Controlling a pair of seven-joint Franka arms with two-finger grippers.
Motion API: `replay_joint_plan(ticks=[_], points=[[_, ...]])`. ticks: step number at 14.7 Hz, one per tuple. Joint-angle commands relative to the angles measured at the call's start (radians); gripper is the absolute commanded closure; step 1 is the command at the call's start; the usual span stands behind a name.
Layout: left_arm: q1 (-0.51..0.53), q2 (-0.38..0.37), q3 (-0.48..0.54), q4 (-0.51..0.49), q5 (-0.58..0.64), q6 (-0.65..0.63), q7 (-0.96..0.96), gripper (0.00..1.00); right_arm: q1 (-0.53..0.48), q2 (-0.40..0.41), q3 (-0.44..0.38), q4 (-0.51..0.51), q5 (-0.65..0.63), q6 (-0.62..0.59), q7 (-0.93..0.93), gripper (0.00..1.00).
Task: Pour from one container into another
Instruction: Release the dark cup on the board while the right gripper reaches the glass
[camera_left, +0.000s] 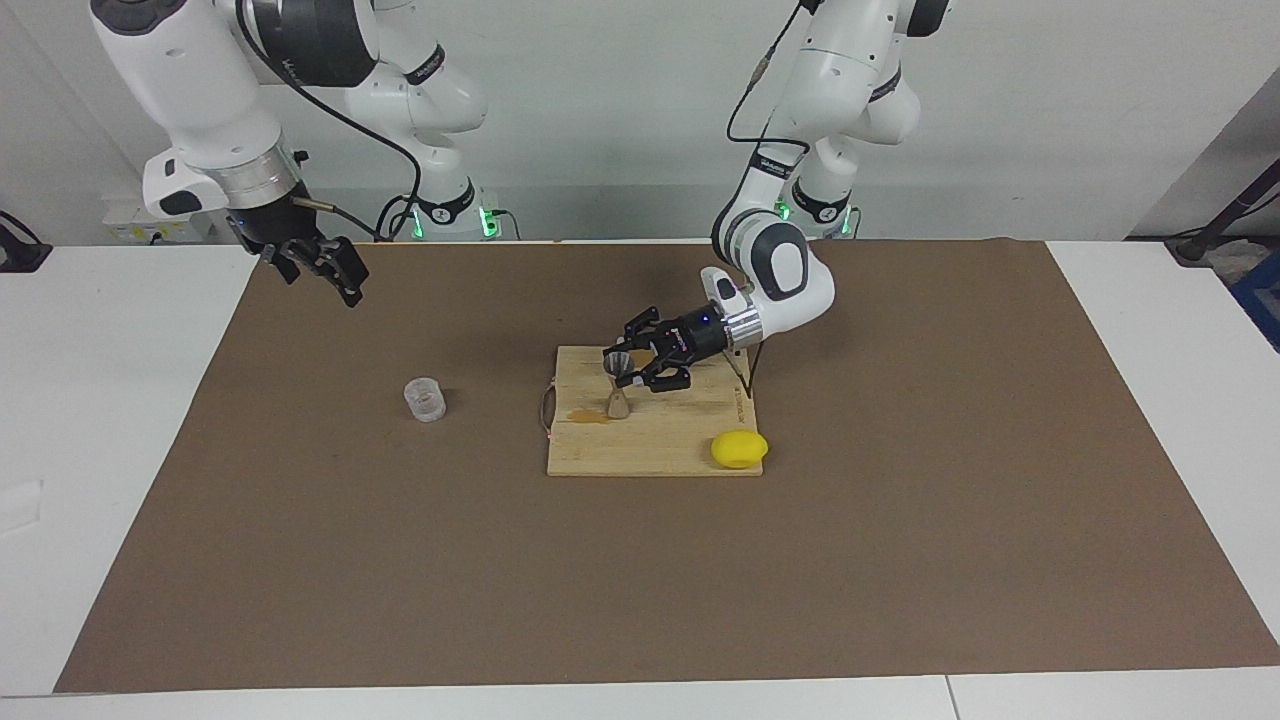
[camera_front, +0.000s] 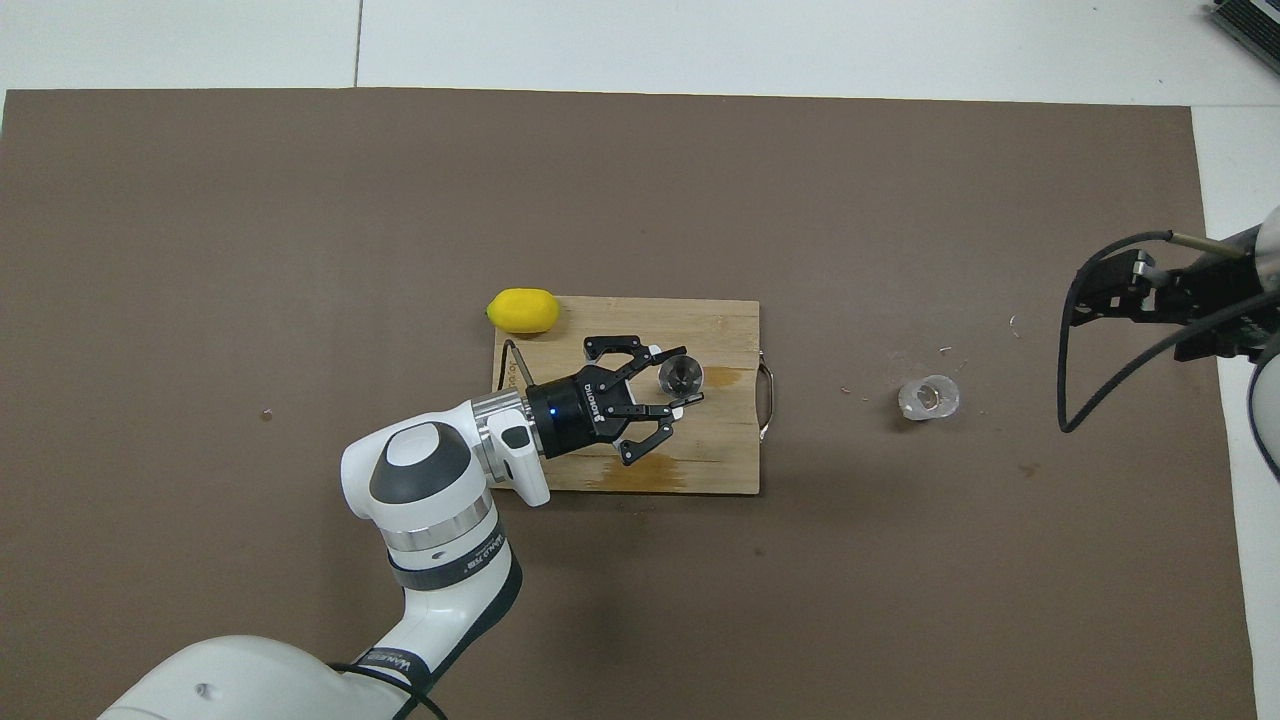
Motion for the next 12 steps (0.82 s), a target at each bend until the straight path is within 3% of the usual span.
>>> replay_joint_plan(ticks=[1, 2, 3, 8, 12], points=[[-0.029, -0.006, 0.017, -0.010, -0.031, 0.039, 0.039, 0.50, -0.053, -0.015, 0.005, -0.078, 0.050, 0.013, 0.132, 0.02], [-0.029, -0.006, 0.017, -0.010, -0.031, 0.043, 0.039, 0.37, -0.073, -0.010, 0.005, -0.103, 0.083, 0.025, 0.178, 0.02], [-0.029, -0.004, 0.016, -0.010, -0.029, 0.044, 0.036, 0.00, -0.098, -0.012, 0.005, -0.135, 0.119, 0.056, 0.217, 0.02], [-0.012, -0.021, 0.019, -0.025, -0.024, 0.024, -0.010, 0.00, -0.153, 0.119, 0.003, -0.178, 0.223, 0.107, 0.299, 0.02], [0.008, -0.101, 0.022, -0.132, -0.012, 0.017, -0.010, 0.00, -0.198, 0.179, 0.003, -0.219, 0.326, 0.188, 0.341, 0.02]])
